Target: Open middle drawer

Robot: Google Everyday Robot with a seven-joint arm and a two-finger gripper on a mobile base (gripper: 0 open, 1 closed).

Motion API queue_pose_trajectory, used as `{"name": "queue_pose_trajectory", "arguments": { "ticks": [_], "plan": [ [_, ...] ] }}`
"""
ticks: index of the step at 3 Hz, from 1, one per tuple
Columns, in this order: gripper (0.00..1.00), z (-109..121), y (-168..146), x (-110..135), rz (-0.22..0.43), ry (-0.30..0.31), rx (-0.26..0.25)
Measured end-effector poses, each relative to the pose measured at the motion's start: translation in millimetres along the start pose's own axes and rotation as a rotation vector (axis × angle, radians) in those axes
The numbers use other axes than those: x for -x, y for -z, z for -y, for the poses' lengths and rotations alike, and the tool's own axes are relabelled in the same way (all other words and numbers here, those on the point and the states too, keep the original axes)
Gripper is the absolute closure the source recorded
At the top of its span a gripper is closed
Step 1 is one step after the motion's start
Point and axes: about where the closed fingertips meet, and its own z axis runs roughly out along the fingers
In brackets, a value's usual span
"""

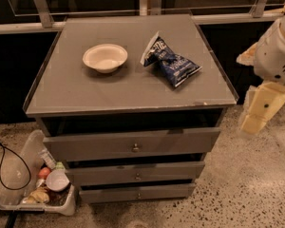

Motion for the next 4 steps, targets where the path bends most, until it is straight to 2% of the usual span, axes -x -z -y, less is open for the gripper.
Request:
{"name": "queue_pose_trajectory", "arguments": {
  "ticks": [1, 2, 3, 4],
  "plan": [
    [0.0, -23, -41, -5, 0.082, -0.02, 0.041],
    [0.0, -45, -92, -12, 0.212, -0.012, 0.06],
    [0.0, -39, -125, -8, 0.342, 0.049, 0.055],
    [0.0, -40, -129, -7, 0.357, 0.133, 0.046]
  ]
}}
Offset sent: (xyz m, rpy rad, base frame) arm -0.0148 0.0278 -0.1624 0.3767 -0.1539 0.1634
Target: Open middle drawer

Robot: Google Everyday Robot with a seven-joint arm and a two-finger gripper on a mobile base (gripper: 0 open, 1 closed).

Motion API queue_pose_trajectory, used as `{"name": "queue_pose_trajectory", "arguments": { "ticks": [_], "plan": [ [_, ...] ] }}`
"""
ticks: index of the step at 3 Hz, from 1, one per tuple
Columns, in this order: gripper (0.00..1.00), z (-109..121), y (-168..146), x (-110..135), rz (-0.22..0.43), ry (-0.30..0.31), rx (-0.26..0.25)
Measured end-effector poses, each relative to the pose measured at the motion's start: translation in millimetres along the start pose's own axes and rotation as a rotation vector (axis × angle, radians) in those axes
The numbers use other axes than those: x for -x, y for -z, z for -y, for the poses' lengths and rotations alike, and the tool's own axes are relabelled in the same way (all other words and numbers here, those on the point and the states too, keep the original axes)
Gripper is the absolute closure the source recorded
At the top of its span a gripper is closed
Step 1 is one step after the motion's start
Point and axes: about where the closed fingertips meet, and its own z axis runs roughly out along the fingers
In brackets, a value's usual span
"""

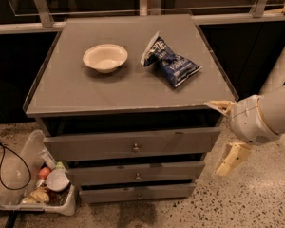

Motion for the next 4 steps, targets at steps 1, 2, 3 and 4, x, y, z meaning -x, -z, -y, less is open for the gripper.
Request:
{"name": "queue_pose_trajectory", "arguments": {
  "ticks": [1, 2, 3, 4],
  "plan": [
    [0.0, 0, 0, 0, 0.0, 0.0, 0.0],
    [0.0, -7, -19, -6, -0.019, 0.0, -0.003],
    [0.0, -16, -56, -20, -0.029, 0.018, 0.0],
    [0.0, -23, -95, -39, 0.003, 0.039, 0.013]
  ]
}}
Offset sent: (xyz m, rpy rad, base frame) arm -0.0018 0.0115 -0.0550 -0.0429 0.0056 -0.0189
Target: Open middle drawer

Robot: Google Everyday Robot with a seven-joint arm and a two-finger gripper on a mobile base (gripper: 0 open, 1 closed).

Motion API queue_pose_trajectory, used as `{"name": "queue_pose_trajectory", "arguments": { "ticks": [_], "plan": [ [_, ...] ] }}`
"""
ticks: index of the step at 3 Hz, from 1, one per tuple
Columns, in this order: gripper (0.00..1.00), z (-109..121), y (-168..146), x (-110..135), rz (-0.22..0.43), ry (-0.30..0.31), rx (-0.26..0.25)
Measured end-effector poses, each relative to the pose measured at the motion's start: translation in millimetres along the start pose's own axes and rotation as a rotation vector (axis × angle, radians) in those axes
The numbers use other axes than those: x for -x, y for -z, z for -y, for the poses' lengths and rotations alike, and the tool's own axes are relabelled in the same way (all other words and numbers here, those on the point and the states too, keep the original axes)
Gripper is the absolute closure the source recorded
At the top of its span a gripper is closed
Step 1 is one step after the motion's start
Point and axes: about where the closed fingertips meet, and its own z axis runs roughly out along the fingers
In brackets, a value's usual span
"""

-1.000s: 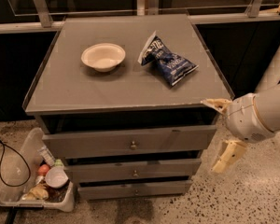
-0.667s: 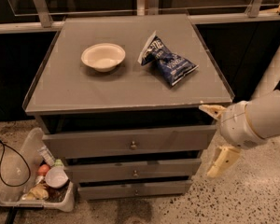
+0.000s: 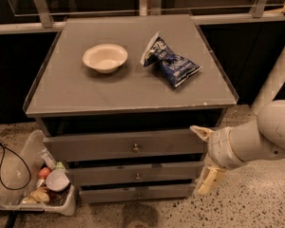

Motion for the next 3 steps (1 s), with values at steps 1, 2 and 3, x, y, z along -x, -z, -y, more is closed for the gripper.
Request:
{"name": "queue_pose_trajectory", "arguments": {
  "ticks": [1, 2, 3],
  "plan": [
    [0.0, -6, -31, -20, 0.076, 0.024, 0.002],
    [0.0, -14, -62, -43, 0.122, 0.019, 0.024],
    [0.0, -16, -66, -44, 0.127, 0.016, 0.031]
  ]
}}
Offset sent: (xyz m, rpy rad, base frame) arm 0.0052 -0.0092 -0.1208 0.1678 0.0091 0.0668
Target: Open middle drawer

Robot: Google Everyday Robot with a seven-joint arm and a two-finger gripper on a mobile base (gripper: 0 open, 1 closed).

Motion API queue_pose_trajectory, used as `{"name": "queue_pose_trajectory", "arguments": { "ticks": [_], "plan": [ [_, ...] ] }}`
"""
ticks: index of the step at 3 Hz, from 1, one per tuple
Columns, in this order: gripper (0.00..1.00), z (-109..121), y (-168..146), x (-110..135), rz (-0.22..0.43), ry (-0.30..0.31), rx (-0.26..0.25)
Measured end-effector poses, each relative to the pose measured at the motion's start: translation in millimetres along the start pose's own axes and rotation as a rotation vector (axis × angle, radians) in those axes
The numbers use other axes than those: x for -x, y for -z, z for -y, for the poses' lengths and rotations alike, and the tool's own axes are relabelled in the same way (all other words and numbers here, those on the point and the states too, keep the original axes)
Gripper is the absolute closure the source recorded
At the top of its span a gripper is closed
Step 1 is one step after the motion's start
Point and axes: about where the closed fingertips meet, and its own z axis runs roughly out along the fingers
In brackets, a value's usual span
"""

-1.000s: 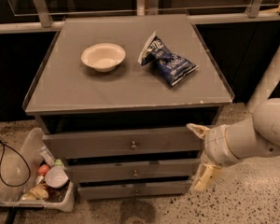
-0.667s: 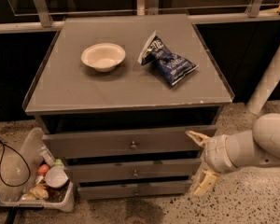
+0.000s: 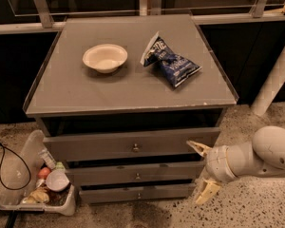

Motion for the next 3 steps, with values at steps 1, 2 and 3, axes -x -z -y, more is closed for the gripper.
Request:
{"name": "queue_pose_trajectory", "arguments": {
  "ticks": [1, 2, 3],
  "plan": [
    [0.0, -2, -1, 0, 0.001, -0.004, 0.005],
    [0.0, -16, -15, -17, -0.012, -0.041, 0.012],
    [0.0, -29, -44, -43, -0.028, -0.088, 0.006]
  ]
}}
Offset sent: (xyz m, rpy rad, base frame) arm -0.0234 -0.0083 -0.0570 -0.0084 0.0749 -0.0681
